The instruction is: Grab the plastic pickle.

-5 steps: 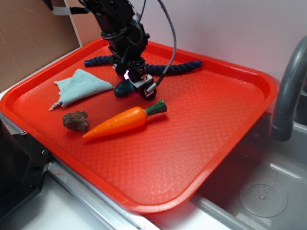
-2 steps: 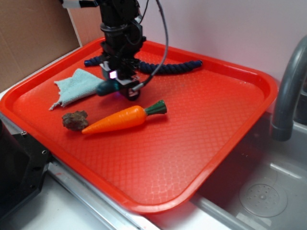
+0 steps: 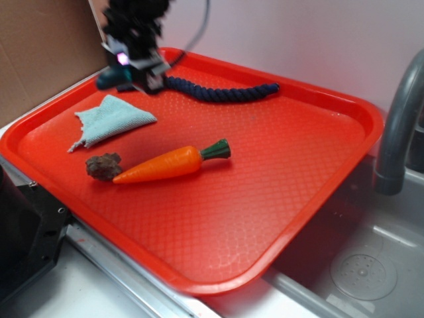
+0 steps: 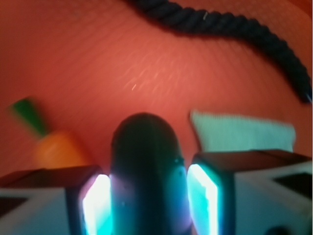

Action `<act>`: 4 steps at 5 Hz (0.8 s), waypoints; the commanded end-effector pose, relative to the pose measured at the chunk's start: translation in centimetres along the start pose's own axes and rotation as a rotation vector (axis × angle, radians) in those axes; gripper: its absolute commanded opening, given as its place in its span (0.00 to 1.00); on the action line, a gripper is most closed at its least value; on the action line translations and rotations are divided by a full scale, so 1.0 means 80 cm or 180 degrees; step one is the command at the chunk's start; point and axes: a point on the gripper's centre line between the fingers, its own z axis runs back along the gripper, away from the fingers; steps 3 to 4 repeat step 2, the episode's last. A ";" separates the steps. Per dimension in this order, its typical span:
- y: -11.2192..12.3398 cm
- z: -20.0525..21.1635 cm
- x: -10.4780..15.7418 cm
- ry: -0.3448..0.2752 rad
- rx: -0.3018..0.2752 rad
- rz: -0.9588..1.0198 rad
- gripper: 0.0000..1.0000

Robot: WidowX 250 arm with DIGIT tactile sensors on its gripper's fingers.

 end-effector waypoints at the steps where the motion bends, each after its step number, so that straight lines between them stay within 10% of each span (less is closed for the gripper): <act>1: -0.013 0.080 -0.048 -0.0343 -0.0230 0.0124 0.00; 4: -0.022 0.075 -0.052 -0.0280 -0.0165 0.0138 0.00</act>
